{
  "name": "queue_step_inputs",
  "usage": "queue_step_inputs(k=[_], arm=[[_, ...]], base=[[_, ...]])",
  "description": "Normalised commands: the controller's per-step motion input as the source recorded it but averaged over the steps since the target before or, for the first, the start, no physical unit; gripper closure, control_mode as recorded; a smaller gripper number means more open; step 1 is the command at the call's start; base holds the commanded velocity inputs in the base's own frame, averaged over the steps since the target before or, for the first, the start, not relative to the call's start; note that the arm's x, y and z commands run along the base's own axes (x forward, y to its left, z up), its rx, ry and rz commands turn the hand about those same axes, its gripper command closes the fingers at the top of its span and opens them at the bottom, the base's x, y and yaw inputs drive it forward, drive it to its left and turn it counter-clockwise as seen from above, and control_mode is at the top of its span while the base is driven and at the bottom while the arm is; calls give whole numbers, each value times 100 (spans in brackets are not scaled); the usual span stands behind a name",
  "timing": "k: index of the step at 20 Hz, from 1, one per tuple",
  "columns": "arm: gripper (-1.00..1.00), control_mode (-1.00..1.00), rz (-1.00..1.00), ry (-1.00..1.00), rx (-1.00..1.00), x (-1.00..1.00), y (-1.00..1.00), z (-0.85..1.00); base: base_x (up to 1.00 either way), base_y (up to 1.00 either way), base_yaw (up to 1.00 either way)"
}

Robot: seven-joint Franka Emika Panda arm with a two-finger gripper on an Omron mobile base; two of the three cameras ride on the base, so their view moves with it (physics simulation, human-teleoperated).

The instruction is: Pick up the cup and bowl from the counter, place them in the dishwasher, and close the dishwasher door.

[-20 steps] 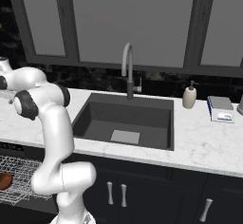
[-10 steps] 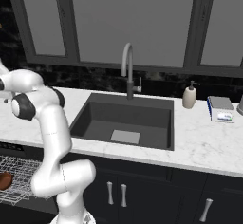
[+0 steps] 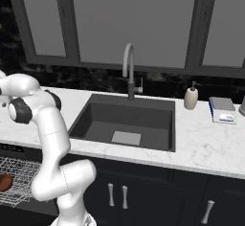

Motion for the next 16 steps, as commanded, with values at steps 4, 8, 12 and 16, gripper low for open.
queue_step_inputs(k=[4,8,12,16], arm=[[-100,-100,-16,0,11,-10,-1,-22],[-100,-100,-9,-5,8,-13,0,-13],[-100,-100,-7,-2,2,-3,-1,-18],[-100,-100,-4,0,0,-3,-6,-34]], base=[[0,0,0],[0,0,0],[0,0,0],[0,0,0]])
